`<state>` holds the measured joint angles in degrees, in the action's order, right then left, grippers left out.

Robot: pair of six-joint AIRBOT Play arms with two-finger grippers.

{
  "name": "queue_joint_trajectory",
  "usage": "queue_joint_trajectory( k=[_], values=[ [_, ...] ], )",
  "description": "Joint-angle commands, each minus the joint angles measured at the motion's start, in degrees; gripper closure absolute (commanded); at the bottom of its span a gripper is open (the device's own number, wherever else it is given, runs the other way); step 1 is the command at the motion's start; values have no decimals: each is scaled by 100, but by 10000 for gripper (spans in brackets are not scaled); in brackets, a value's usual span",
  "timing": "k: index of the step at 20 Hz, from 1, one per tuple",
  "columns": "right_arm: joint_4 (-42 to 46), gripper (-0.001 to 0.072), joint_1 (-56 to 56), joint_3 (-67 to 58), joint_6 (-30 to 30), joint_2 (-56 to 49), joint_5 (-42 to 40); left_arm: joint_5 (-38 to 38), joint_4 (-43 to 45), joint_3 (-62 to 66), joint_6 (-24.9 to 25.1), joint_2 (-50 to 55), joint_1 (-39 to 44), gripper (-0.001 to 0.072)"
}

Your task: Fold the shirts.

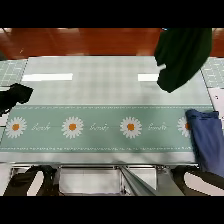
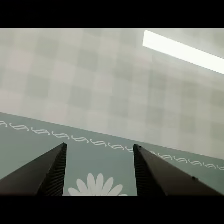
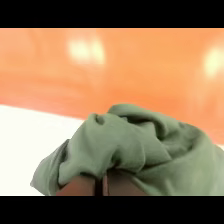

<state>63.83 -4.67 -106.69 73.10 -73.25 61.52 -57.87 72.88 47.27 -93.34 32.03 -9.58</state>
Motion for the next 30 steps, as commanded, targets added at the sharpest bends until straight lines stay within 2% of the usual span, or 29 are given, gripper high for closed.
queue_joint_trajectory(
  k=[1,3,6,10,14,16,19,21,22,23,24,25,27,30],
  values=[
    [-26,692,839,-977,-11,164,59,-144,15,22,4,-114,-9,200],
    [-24,692,1342,-1091,-17,256,149,-280,15,20,7,-114,-9,200],
    [28,692,2269,-1027,-15,308,863,-592,13,11,42,-114,-9,200],
    [33,692,3399,-72,125,299,1128,-789,11,-70,114,-111,-9,200],
    [-81,692,3880,1722,426,284,354,-826,-501,-533,116,-111,-2,200],
    [-498,692,3877,2544,442,127,-101,-826,-981,-949,282,-103,4,200],
    [-894,692,3880,3040,420,-468,-385,-822,-1585,-1596,621,-26,9,199],
    [-1075,691,3877,3038,422,-964,-446,-824,-1644,-1899,693,46,11,200],
    [-1099,625,3873,3038,448,-1169,-509,-824,-1644,-2006,723,81,11,200],
    [-1073,372,3816,3038,503,-1287,-555,-824,-1644,-2094,723,120,11,200],
    [-1073,301,3650,3021,509,-1327,-509,-828,-1637,-2135,796,164,7,200],
    [-1073,301,3355,2997,507,-1274,-356,-828,-1606,-2105,1080,199,-15,200],
    [-866,301,2531,2992,507,-1001,144,-822,-1471,-1985,1014,192,-203,200],
    [122,303,970,3429,837,-297,702,-960,-1558,-2015,1019,245,-317,200]
  ],
)
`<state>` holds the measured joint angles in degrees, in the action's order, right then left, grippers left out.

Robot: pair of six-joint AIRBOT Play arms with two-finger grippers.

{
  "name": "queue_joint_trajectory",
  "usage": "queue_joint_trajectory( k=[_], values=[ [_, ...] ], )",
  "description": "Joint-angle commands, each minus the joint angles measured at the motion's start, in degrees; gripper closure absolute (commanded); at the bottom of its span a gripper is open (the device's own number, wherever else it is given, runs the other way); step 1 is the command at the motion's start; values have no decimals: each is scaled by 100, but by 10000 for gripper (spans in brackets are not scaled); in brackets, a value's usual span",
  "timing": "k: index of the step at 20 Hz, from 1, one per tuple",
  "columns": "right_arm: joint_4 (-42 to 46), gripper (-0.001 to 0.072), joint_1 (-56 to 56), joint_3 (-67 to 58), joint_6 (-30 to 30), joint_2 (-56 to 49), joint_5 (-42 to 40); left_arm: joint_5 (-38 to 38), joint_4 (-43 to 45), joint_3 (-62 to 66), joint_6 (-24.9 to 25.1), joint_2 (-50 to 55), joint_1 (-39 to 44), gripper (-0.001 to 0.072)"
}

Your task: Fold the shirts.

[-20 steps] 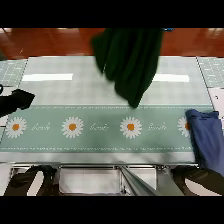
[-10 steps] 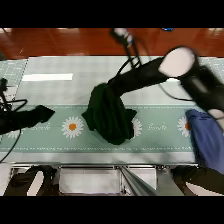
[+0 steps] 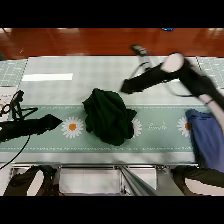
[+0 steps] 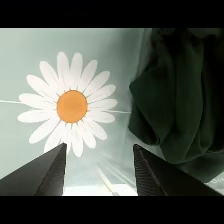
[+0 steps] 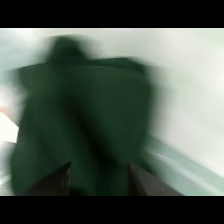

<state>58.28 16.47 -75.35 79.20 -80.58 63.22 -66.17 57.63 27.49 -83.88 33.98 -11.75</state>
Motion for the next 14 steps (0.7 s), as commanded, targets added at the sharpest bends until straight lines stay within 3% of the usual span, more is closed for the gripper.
queue_joint_trajectory(
  k=[1,4,7,10,14],
  values=[
    [728,303,-1609,684,243,691,507,-164,-149,-125,74,125,-28,200],
    [431,304,-2660,2245,46,1410,352,181,-984,-560,380,540,481,200],
    [-264,304,-3036,3545,-411,1991,105,1086,-1582,-640,387,1257,1102,200],
    [-389,304,-3029,4127,-503,2275,46,1792,-2459,-570,813,2120,1690,200],
    [-518,304,-3027,4203,-584,2288,68,1777,-2490,-173,975,3195,2081,200]
  ],
)
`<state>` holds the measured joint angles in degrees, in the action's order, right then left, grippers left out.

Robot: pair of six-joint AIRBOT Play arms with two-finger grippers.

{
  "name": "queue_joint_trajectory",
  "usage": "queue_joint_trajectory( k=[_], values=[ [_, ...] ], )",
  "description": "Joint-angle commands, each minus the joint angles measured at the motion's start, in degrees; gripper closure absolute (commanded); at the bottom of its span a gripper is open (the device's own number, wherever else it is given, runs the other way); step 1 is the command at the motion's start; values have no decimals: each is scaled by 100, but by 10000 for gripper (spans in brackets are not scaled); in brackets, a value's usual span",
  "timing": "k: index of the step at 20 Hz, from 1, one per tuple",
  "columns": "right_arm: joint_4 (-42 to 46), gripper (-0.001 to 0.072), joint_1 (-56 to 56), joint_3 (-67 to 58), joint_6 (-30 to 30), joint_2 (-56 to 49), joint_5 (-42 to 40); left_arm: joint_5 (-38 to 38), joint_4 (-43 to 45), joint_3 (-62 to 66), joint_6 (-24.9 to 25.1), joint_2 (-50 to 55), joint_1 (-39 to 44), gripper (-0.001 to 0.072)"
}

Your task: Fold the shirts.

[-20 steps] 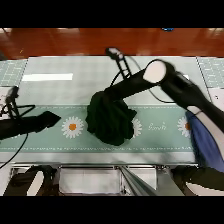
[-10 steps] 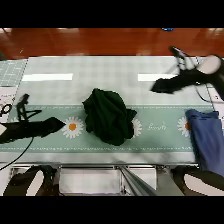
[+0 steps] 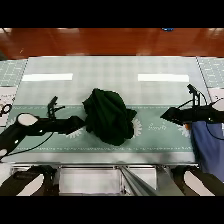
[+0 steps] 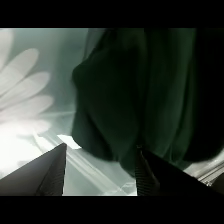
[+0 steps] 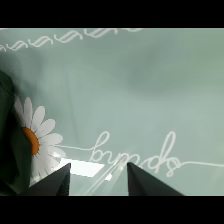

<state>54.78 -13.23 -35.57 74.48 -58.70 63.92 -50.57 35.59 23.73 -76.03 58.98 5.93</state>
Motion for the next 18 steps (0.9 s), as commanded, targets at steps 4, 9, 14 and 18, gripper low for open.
queue_joint_trajectory(
  k=[4,9,14,18],
  values=[
    [-262,304,-50,225,-114,98,59,219,-284,737,190,1373,553,200],
    [-417,304,592,293,-24,83,63,37,-280,1231,660,1812,761,687],
    [-1132,304,2144,367,131,-442,-476,-442,-212,1329,837,1794,605,687],
    [-1851,304,2870,361,-262,-1191,-1054,-522,-216,1329,831,1794,586,687]
  ],
)
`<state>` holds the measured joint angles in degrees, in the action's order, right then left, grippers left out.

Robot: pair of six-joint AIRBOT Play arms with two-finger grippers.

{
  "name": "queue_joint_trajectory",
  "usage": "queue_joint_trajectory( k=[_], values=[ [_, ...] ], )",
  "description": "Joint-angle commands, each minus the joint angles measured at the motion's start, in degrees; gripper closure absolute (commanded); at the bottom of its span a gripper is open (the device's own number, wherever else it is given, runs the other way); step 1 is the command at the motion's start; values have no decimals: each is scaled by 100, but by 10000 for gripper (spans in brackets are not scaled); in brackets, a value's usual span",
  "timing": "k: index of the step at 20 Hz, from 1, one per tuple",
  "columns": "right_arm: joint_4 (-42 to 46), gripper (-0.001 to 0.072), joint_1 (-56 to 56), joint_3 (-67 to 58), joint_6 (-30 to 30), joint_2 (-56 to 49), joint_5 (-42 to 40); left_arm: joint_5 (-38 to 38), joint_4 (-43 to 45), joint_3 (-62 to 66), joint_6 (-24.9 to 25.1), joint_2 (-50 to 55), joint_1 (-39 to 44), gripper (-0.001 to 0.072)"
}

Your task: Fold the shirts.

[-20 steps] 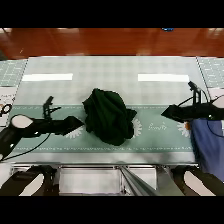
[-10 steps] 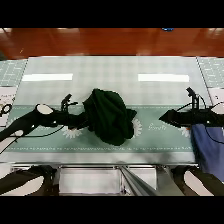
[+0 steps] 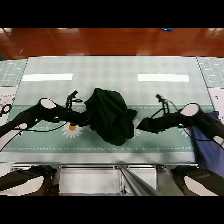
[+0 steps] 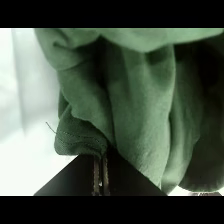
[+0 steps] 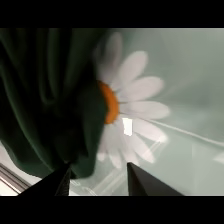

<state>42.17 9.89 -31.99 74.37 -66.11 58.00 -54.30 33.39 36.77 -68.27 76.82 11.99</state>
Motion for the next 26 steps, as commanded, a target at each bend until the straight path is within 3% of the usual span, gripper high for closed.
queue_joint_trajectory(
  k=[1,4,5,6,7,10,13,15,21,23,26],
  values=[
    [-741,304,673,-15,-291,-612,-590,-160,4,24,55,11,-20,687],
    [-1117,325,979,-133,-492,-1008,-710,-164,2,24,57,11,-20,687],
    [-1097,413,1060,-181,-522,-1082,-719,-164,4,24,57,9,-20,687],
    [-1091,598,1091,-234,-549,-1123,-719,-168,4,24,57,-13,-20,687],
    [-1091,691,1082,-326,-673,-1113,-638,-195,2,28,55,-68,-37,687],
    [-529,692,531,-1187,-713,-678,35,-684,7,299,79,-638,-505,687],
    [216,693,-479,-2828,-348,61,293,-780,2,1082,-138,-1552,-1486,688],
    [638,693,-973,-4144,-151,225,682,-802,0,2044,-439,-1954,-2124,688],
    [1460,693,-1370,-8122,136,328,1797,-1156,2,5195,-597,-2614,-3130,688],
    [1676,693,-1370,-8782,151,608,1744,-1154,4,5914,-597,-2861,-3425,688],
    [2433,692,-1370,-8826,306,1381,1547,-1152,9,6590,-595,-3316,-4041,688]
  ],
)
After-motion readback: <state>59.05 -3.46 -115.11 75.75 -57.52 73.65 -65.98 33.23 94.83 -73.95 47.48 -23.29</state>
